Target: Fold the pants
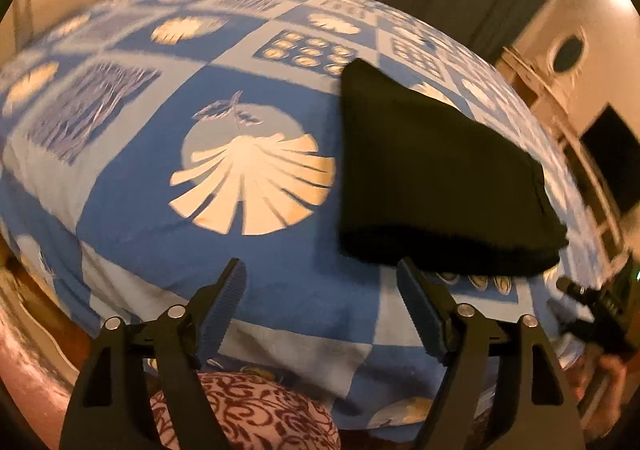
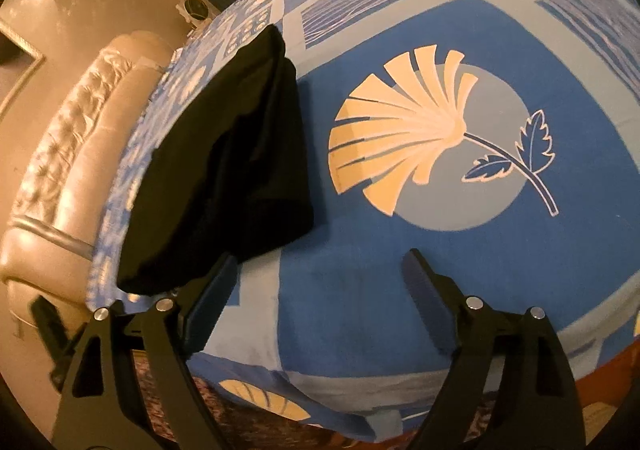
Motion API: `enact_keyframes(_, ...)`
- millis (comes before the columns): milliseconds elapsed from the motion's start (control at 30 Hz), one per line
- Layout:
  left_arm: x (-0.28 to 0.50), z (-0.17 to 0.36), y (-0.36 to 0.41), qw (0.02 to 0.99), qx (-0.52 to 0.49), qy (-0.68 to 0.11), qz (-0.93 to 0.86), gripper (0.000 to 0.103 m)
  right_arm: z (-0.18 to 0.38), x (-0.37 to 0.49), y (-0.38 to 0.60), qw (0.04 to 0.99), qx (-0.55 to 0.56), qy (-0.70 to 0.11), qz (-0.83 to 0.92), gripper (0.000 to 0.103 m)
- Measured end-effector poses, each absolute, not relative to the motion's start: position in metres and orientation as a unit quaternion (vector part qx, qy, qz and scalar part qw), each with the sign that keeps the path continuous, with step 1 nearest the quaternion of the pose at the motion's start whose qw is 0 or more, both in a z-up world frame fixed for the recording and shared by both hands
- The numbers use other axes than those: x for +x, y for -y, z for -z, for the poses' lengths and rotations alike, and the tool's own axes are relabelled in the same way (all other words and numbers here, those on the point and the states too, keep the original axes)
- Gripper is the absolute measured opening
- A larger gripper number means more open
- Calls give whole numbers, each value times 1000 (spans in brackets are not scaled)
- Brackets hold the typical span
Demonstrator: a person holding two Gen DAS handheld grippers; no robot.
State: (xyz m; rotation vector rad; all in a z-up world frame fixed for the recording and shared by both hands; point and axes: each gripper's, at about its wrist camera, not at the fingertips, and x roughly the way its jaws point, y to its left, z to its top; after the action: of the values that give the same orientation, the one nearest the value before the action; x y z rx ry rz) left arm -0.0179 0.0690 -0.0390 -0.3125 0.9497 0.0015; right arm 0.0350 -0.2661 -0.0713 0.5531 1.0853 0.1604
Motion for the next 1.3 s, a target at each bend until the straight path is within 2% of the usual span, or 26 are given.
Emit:
enact_keyframes(267,-23,24,-37,909,-66,-411,-8,85,62,20,233,850,138,-508,-26,85)
enact_keyframes(533,-18,31,-37,896,-68,-436,-35,86,51,2,194,874,79,-479,-29,86)
enact_keyframes(667,-18,29,-30,900,-34,-433,-41,86,45,3,183,878,73,-472,-32,86)
enact_keyframes(1300,-22,27,-16,900,-25,-435,-22,86,44,0,181,881,75,-467,-31,86)
